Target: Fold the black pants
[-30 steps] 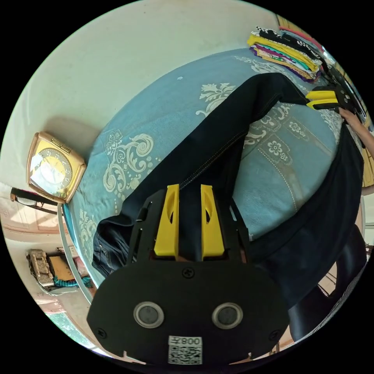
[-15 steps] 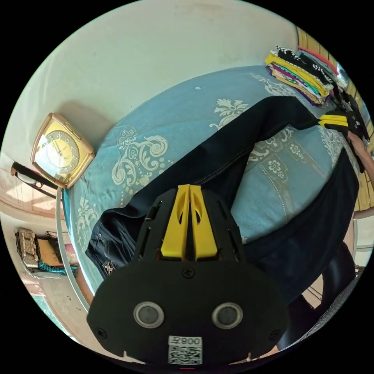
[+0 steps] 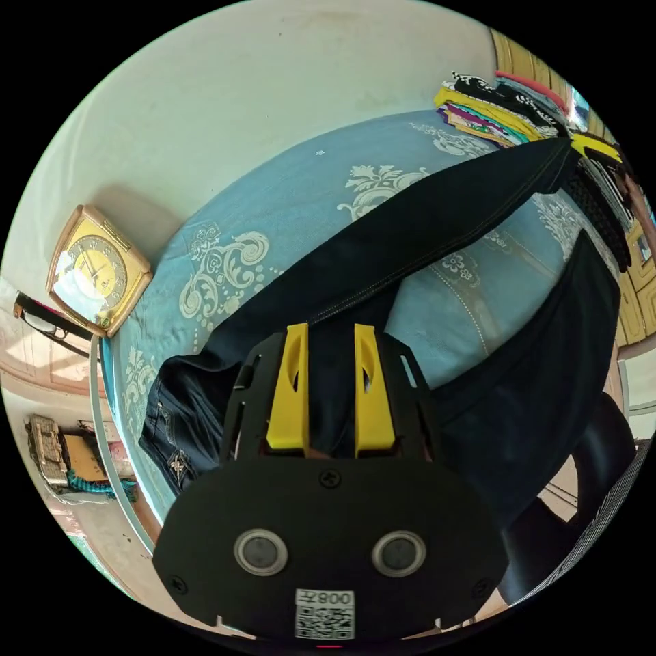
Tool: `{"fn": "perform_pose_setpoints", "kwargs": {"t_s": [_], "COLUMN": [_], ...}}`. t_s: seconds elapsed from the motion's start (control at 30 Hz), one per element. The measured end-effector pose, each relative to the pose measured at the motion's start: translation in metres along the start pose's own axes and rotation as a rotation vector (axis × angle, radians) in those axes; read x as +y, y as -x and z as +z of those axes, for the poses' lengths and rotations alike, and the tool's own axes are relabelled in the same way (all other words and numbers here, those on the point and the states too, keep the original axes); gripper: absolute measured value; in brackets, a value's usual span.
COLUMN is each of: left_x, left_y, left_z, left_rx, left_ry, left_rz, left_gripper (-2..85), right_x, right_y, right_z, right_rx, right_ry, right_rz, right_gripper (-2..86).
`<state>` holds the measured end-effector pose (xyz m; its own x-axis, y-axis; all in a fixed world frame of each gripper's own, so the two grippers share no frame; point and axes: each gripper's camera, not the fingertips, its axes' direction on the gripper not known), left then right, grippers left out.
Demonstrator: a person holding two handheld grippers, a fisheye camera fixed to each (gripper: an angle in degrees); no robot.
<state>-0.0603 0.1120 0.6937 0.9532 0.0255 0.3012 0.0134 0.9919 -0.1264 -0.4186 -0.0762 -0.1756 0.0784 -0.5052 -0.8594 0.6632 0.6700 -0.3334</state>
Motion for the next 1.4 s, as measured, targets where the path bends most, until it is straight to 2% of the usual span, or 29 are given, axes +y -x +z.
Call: {"fn": "perform_pose_setpoints", "kwargs": {"t_s": [0.2, 0.37, 0.53, 0.7, 0.8, 0.97, 1.07, 1.13, 1.23, 1.4], "left_x": [-0.015, -0.013, 0.009, 0.033, 0.015, -0.064, -0.069, -0.048, -0.004, 0.059], "left_y": [-0.013, -0.010, 0.012, 0.052, 0.083, 0.130, 0.141, 0.127, 0.090, 0.045], "left_z": [0.037, 0.054, 0.032, -0.001, 0.002, 0.067, 0.094, 0.103, 0.118, 0.141], "left_rx": [-0.150, -0.130, -0.076, -0.012, 0.033, 0.019, 0.095, 0.233, 0.344, 0.305], "left_ry": [0.071, 0.085, -0.038, -0.222, -0.287, -0.096, -0.105, -0.199, -0.191, -0.061], "left_rz": [0.087, 0.097, -0.036, -0.175, -0.226, -0.302, -0.381, -0.336, -0.218, -0.060], "left_gripper": [8.6, 5.6, 1.7, 1.3, 1.7, 4.0, 5.3, 6.9, 8.8, 10.6], "right_x": [0.002, 0.006, 0.009, 0.015, 0.009, -0.062, -0.098, -0.098, -0.070, 0.003], "right_y": [-0.030, -0.054, -0.075, -0.094, -0.115, -0.207, -0.276, -0.305, -0.300, -0.277], "right_z": [-0.011, -0.017, -0.022, -0.040, -0.045, 0.025, 0.091, 0.125, 0.153, 0.210], "right_rx": [-0.061, -0.118, -0.112, -0.094, -0.044, -0.100, -0.011, -0.100, -0.274, -0.335], "right_ry": [-0.046, -0.089, -0.111, -0.185, -0.206, -0.049, 0.101, 0.116, 0.018, 0.141], "right_rz": [0.038, 0.075, 0.079, 0.093, 0.106, 0.207, 0.387, 0.505, 0.515, 0.574], "right_gripper": [2.7, 2.5, 2.5, 2.3, 2.1, 1.4, 0.5, 0.3, 1.3, 6.7]}}
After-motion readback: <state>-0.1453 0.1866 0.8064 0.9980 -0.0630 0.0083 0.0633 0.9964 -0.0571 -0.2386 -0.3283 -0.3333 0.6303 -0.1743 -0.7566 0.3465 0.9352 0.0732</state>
